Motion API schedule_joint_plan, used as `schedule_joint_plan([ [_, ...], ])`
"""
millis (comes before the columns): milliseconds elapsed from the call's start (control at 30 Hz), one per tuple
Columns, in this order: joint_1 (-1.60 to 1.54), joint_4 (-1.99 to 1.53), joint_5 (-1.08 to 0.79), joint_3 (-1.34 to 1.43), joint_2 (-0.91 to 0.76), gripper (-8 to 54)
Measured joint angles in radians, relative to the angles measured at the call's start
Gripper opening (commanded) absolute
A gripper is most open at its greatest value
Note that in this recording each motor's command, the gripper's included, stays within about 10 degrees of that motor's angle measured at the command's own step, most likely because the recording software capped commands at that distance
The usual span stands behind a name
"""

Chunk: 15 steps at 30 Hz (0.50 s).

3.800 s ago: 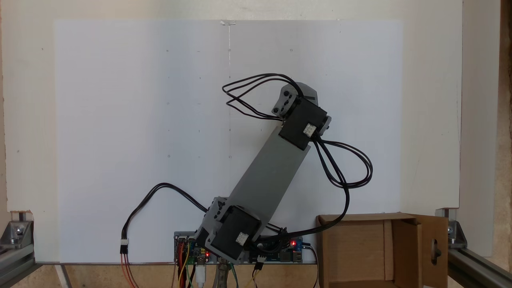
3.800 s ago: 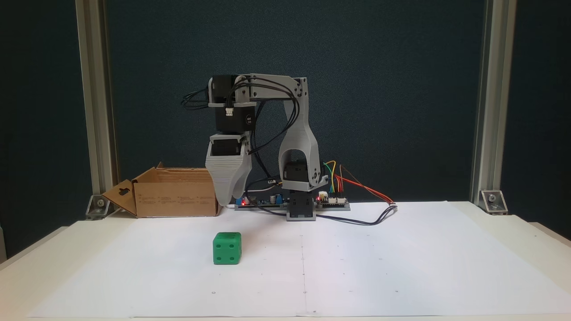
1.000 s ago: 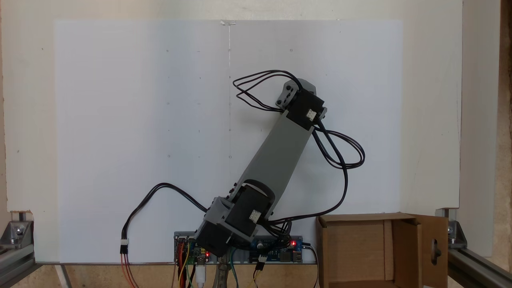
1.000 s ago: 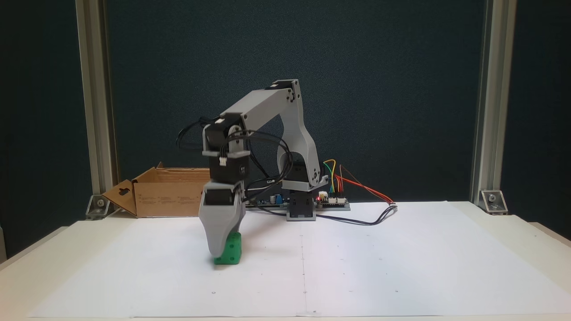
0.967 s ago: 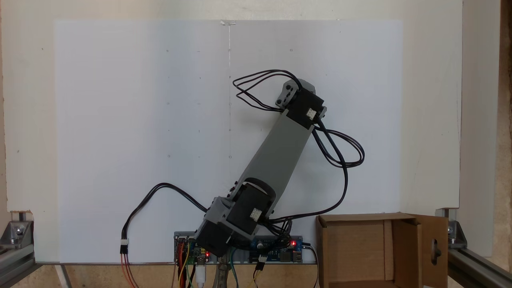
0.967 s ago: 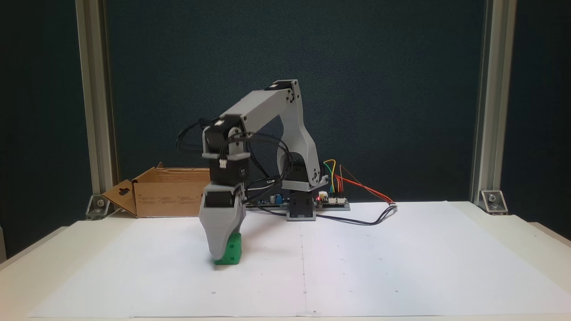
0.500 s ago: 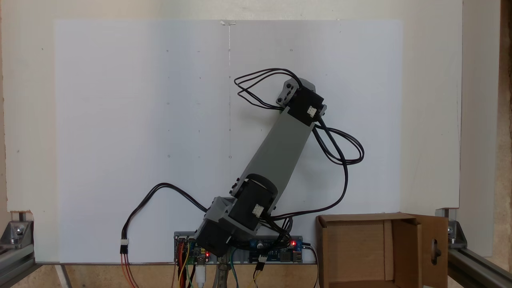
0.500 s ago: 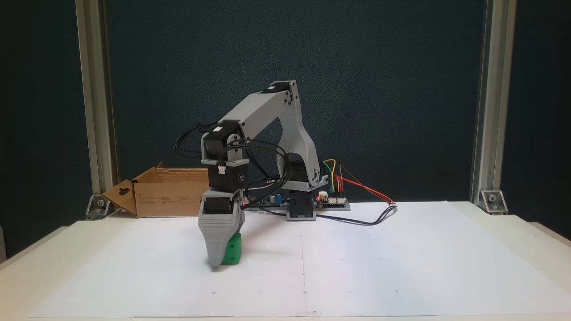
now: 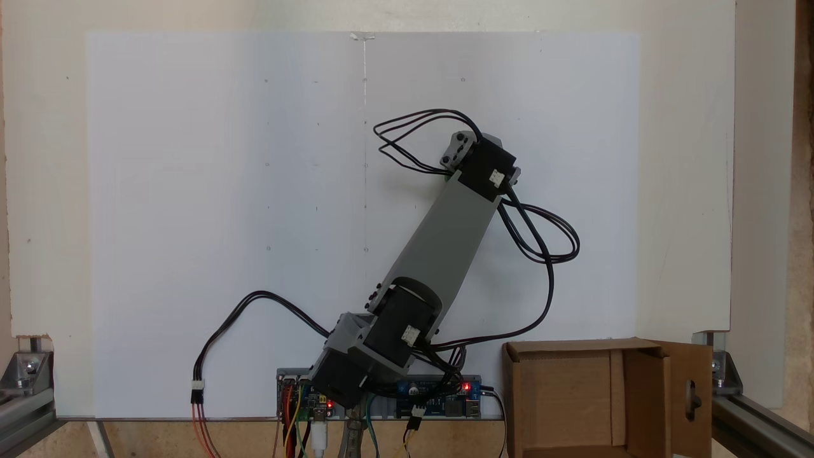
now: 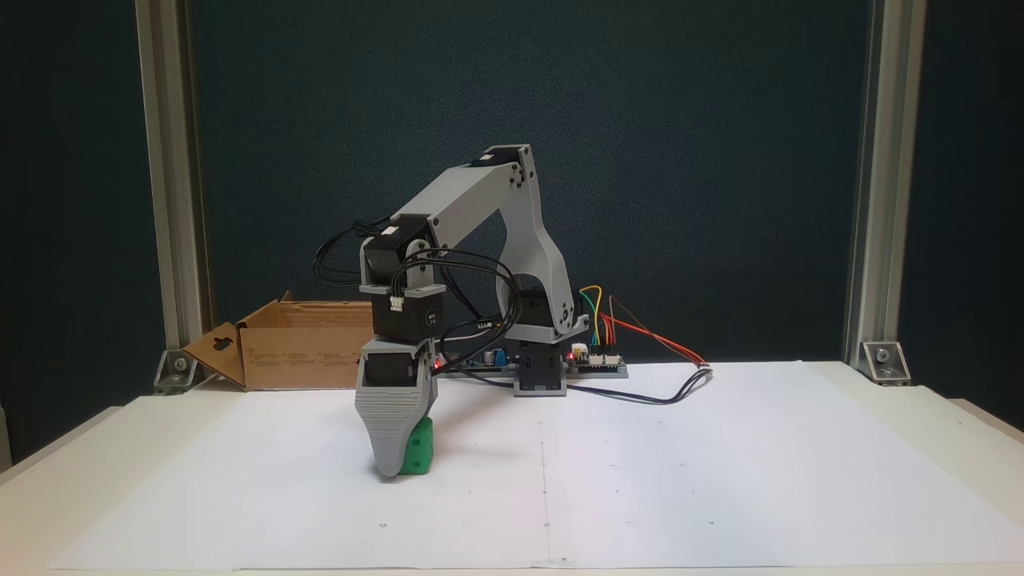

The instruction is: Grasp a green dice and put it in the bin.

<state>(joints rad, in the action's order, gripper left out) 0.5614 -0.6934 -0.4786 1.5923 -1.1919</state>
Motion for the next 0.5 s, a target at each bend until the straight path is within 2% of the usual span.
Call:
schedule_joint_plan([
  [33, 0.000, 0.000, 0.000, 0.000, 0.000, 22.1],
  [200, 0.003, 0.002, 0.000, 0.000, 0.000, 12.0],
  [500, 0.006, 0.008, 0.000, 0.000, 0.000, 12.0],
])
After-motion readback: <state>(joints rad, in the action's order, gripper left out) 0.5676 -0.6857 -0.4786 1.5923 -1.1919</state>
